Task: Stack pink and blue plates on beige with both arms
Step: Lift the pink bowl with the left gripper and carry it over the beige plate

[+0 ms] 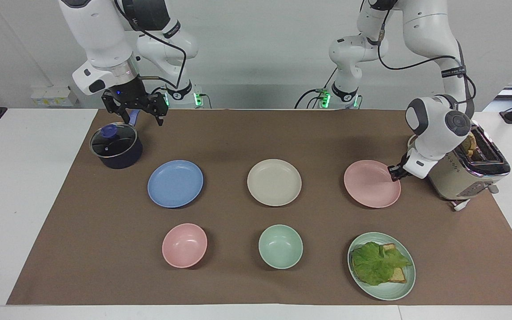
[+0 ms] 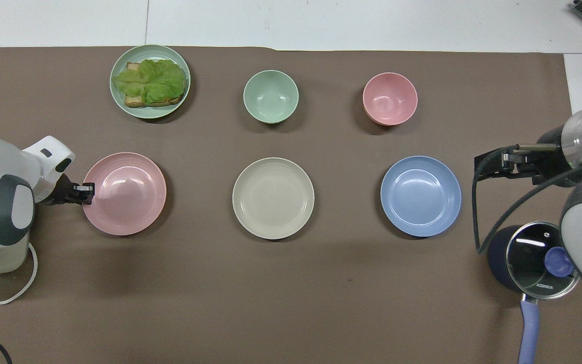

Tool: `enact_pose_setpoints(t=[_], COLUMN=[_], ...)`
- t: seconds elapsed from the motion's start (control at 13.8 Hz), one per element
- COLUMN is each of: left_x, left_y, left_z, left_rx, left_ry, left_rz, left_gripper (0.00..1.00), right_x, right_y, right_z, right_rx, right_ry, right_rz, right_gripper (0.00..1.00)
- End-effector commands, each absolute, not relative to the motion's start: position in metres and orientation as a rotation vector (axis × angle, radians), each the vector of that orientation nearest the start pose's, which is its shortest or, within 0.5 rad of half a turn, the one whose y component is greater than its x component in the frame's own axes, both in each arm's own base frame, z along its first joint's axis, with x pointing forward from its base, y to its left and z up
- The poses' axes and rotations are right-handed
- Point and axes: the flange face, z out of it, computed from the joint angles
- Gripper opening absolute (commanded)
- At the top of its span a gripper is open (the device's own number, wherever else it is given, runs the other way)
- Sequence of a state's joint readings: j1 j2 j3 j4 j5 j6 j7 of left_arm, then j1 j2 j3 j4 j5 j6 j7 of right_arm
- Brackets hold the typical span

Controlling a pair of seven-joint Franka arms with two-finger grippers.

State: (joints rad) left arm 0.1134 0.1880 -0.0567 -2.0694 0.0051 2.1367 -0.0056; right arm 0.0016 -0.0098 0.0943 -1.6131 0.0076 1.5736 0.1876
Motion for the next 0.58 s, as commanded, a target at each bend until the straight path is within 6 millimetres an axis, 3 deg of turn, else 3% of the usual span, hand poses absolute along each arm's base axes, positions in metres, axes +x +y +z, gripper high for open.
enact_pose_setpoints(t=[0.0, 0.29, 0.51], left_x=[0.571, 0.58, 0.59], left_y=[0.035, 0.023, -0.008], left_z=[0.34, 0.368, 0.394], left_rx=[-3.136, -3.185, -3.241], left_ry=[-0.083, -0.114, -0.173], left_rz=[0.257, 0.309, 0.328], left_gripper=[0.0, 0.0, 0.0], right_x=[0.543, 0.543, 0.543], right_y=[0.049, 0.048, 0.048], right_z=[0.61, 0.611, 0.611], right_rx=[-3.113, -3.113, -3.113], right_ry=[0.118, 0.121, 0.121], right_rz=[0.044, 0.041, 0.041], right_gripper=[1.0, 1.0, 1.0])
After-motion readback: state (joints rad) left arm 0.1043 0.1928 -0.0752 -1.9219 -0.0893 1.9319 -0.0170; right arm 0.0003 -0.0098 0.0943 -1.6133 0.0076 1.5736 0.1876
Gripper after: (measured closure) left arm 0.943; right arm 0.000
